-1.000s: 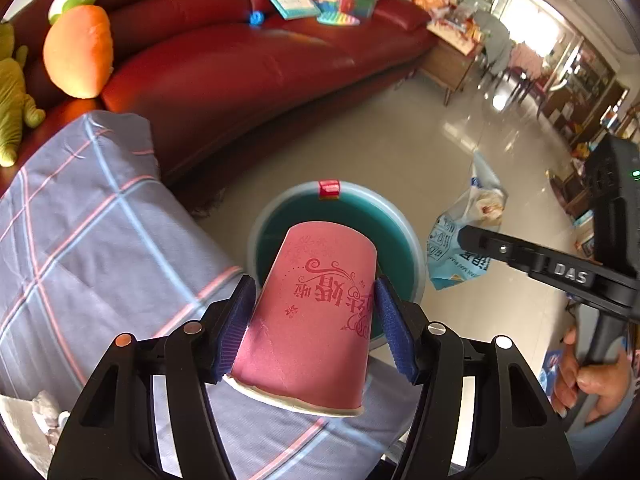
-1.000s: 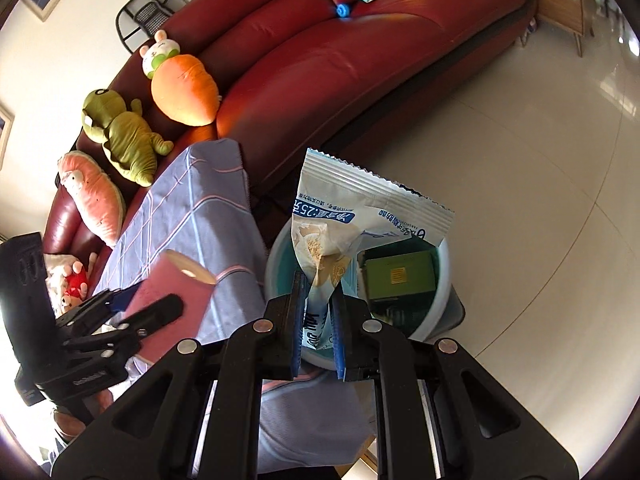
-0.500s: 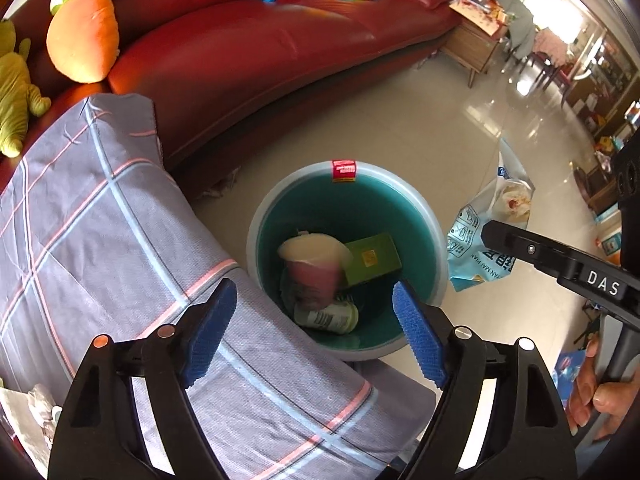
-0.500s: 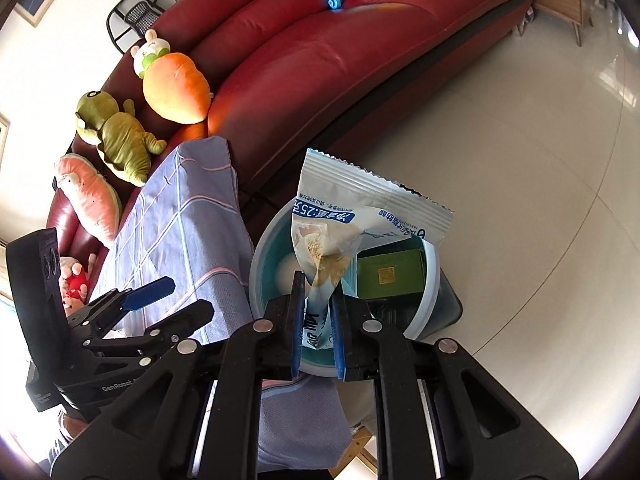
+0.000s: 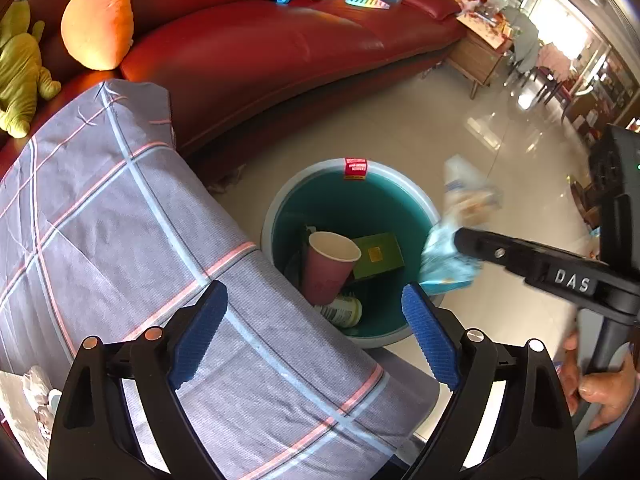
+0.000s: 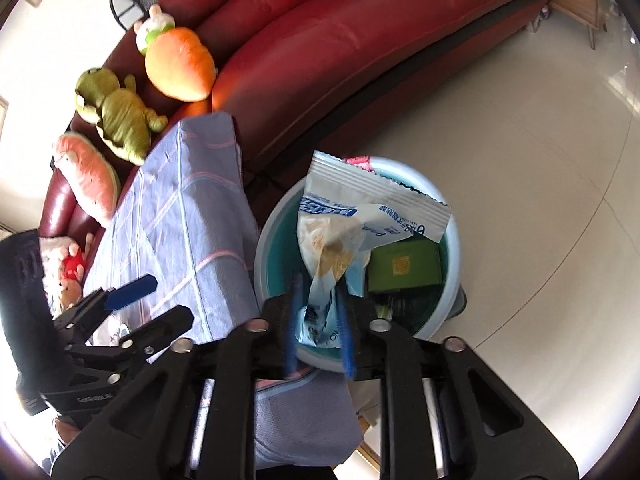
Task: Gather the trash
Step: 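Carry cup and wrapper over the teal bin and open both tools, then move both tools back toward the remaining tissue and wrappers on the table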
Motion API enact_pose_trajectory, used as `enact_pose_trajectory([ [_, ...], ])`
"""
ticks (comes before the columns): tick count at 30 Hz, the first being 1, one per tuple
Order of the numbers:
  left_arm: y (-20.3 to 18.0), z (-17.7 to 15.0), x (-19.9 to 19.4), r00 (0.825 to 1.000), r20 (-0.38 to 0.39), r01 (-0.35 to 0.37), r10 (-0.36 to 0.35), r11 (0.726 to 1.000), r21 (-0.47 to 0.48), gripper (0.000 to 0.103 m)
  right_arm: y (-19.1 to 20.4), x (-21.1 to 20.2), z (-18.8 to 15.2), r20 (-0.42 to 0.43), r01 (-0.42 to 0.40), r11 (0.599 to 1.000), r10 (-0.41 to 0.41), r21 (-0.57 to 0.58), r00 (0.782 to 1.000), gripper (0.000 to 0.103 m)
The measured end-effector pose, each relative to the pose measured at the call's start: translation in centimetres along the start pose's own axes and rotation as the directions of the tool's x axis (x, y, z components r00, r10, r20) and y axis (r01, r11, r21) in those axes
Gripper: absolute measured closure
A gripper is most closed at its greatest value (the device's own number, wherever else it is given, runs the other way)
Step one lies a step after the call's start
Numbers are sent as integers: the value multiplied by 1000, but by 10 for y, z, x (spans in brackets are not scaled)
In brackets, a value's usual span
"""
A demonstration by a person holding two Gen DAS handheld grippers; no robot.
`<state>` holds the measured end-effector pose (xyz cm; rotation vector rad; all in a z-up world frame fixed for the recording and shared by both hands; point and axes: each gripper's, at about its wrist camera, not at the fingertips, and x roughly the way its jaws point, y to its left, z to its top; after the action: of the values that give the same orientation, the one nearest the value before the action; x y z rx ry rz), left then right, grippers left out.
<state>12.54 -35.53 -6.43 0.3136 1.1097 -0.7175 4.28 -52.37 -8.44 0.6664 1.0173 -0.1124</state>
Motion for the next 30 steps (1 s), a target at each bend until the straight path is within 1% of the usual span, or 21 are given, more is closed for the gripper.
enact_pose_trajectory([
  [1, 2, -1, -1, 1000, 0, 1, -1, 1000, -3, 13, 2, 3, -1, -3, 9, 1000, -9, -4, 1000, 46],
  [4, 8, -3, -2, 1000, 2, 2, -2, 1000, -15, 13, 6, 7, -1, -11, 11, 1000, -11, -11, 1000, 43],
  [6, 12, -5, -4, 1000, 3, 6, -6, 1000, -25, 13, 8, 7, -1, -11, 17, 1000, -17, -6, 1000, 38],
  [8, 17, -6, -5, 1000, 6, 12, -12, 999, -35, 13, 10, 5, -1, -5, 32, 999, -32, -9, 999, 35],
  [9, 19, -7, -6, 1000, 7, 14, -14, 999, -38, 13, 12, 4, -1, -3, 36, 999, -36, -7, 999, 32],
  [11, 22, -9, -9, 1000, 11, 17, -17, 999, -44, 13, 14, 2, -1, 0, 47, 999, -47, -6, 999, 31],
  [13, 26, -12, -13, 1000, 16, 22, -21, 999, -50, 13, 17, 2, -3, -4, 54, 999, -54, -4, 999, 27],
  [21, 45, -24, -30, 999, 40, 24, -21, 997, -74, 12, 40, 2, -12, -16, 69, 997, -70, -22, 997, 27],
  [30, 82, -48, -57, 996, 83, 29, -17, 989, -145, 12, 81, -2, -24, -20, 81, 993, -83, -89, 996, 26],
])
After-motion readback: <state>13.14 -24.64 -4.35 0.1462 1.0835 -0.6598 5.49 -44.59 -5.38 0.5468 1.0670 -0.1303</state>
